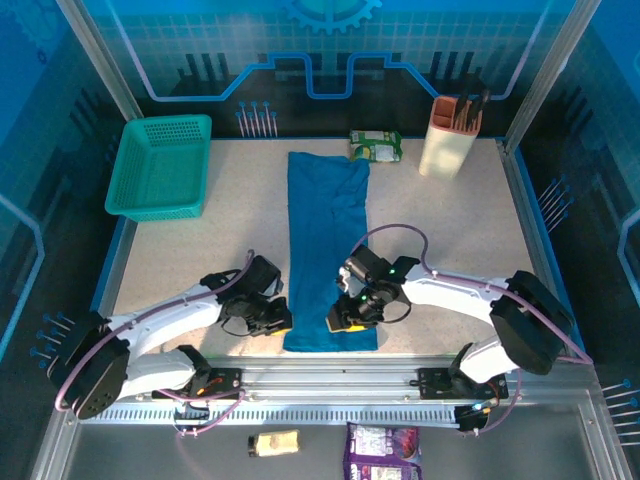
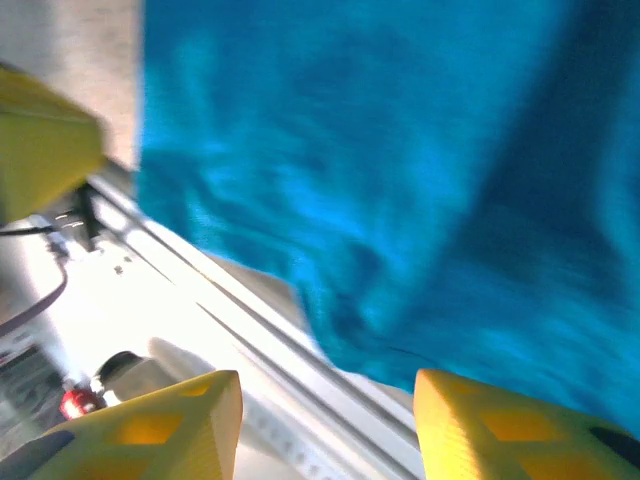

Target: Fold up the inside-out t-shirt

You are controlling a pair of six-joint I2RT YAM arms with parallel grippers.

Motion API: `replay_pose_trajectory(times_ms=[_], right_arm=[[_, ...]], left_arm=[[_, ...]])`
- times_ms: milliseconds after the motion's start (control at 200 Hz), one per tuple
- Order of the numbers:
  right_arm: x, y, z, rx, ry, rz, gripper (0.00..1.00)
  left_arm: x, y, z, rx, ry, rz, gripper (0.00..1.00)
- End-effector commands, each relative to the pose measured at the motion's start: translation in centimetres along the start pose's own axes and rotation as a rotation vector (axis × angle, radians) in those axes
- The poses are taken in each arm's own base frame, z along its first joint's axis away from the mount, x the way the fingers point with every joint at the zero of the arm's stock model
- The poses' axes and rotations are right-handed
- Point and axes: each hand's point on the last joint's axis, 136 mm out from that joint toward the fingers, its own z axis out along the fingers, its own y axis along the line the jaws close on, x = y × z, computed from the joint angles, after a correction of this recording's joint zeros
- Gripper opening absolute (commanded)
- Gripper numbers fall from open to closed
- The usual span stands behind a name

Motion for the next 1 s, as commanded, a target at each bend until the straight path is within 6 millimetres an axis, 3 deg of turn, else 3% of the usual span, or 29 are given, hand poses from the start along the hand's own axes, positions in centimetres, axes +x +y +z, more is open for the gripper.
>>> replay_pose_trajectory(times_ms=[0, 110, 155, 220, 280, 415, 540, 615, 705, 820, 996], right_arm=[[0.2, 3.2, 1.5, -0.143, 0.072, -0.024, 0.49], [0.6, 2.3, 3.2, -0.130, 0.117, 0.004, 0.47], [1.0, 0.5, 3.8, -0.063, 0.133, 0.045, 0.46], [1.6, -3.7, 3.8, 0.163, 0.136, 0.090, 0.43], [2.0, -5.7, 3.6, 0.271, 0.149, 0.091, 0.42], [1.8, -4.8, 3.7, 0.217, 0.135, 0.081, 0.43], [0.7, -1.9, 2.3, 0.125, 0.071, 0.040, 0.45], [0.3, -1.3, 0.9, 0.114, 0.033, 0.034, 0.46], [0.8, -2.6, -0.6, 0.160, 0.017, 0.056, 0.46], [2.2, -5.3, -2.2, 0.206, 0.013, 0.111, 0.46], [4.6, -8.3, -3.1, 0.206, 0.035, 0.172, 0.46]], left_arm=[[0.8, -1.3, 0.6, 0.031, 0.057, 0.016, 0.09], [1.6, -0.5, 1.9, 0.017, 0.111, 0.021, 0.08], [2.1, -0.2, 2.4, 0.016, 0.132, 0.027, 0.08], [2.8, 0.4, 3.2, 0.009, 0.170, 0.022, 0.08], [3.4, 1.5, 3.8, -0.025, 0.196, 0.014, 0.08], [3.8, 2.7, 4.1, -0.074, 0.214, 0.013, 0.08], [3.1, 1.1, 3.1, -0.040, 0.182, 0.042, 0.10], [2.5, -0.3, 2.1, 0.000, 0.135, 0.051, 0.13], [1.8, -1.1, 1.0, 0.007, 0.081, 0.055, 0.14], [1.2, -0.5, 0.2, -0.038, 0.034, 0.041, 0.14], [1.1, 0.3, 0.2, -0.056, 0.018, 0.020, 0.15]])
